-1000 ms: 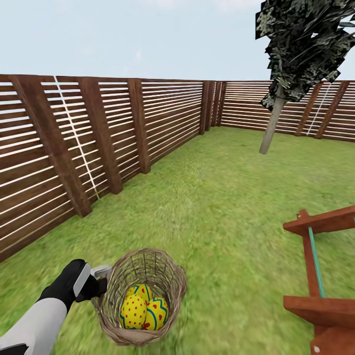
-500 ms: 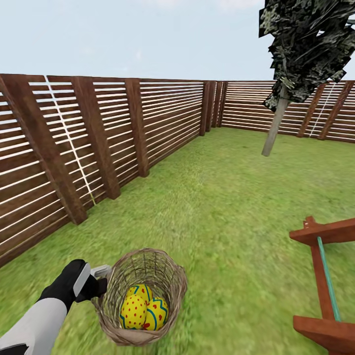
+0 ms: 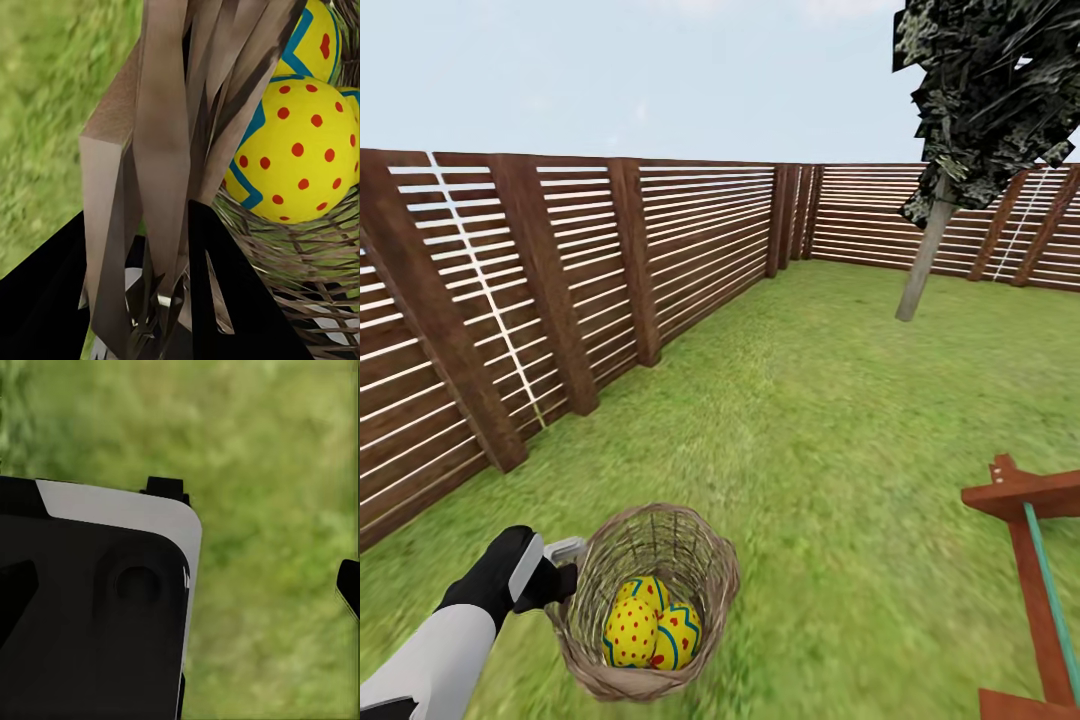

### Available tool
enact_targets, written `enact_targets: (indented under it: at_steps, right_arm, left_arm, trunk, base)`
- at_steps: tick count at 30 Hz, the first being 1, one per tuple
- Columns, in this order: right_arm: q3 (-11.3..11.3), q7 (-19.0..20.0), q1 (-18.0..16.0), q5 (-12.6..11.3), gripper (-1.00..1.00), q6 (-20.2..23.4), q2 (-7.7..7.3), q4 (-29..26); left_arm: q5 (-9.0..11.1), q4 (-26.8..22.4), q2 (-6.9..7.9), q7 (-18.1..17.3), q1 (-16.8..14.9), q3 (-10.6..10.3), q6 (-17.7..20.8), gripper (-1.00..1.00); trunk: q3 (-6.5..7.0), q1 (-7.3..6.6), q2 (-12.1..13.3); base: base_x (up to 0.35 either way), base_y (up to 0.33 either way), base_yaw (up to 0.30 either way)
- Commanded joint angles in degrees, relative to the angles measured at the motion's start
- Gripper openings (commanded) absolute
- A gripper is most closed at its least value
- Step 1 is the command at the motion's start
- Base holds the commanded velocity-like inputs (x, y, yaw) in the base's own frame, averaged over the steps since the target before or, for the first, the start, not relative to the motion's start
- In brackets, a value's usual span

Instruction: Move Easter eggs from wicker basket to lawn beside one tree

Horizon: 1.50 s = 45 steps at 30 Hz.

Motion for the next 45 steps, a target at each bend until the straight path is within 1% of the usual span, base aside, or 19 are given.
enact_targets:
  at_steps: [1,45]
  right_arm:
    - [-0.1,0.1,-0.1,0.5,1.0,-0.4,-0.02,0.3]
    - [-0.2,-0.1,-0.1,0.4,1.0,-0.4,0.14,0.2]
  left_arm:
    - [1.2,-0.1,-0.01,0.3,0.0,0.2,0.2,-1.0]
    - [1.2,-0.1,-0.19,0.3,0.0,0.1,0.2,-1.0]
  trunk:
    - [-0.05,0.03,0.0]
    - [-0.05,0.03,0.0]
  base:
    - [0.323,0.0,0.0]
    - [0.323,0.0,0.0]
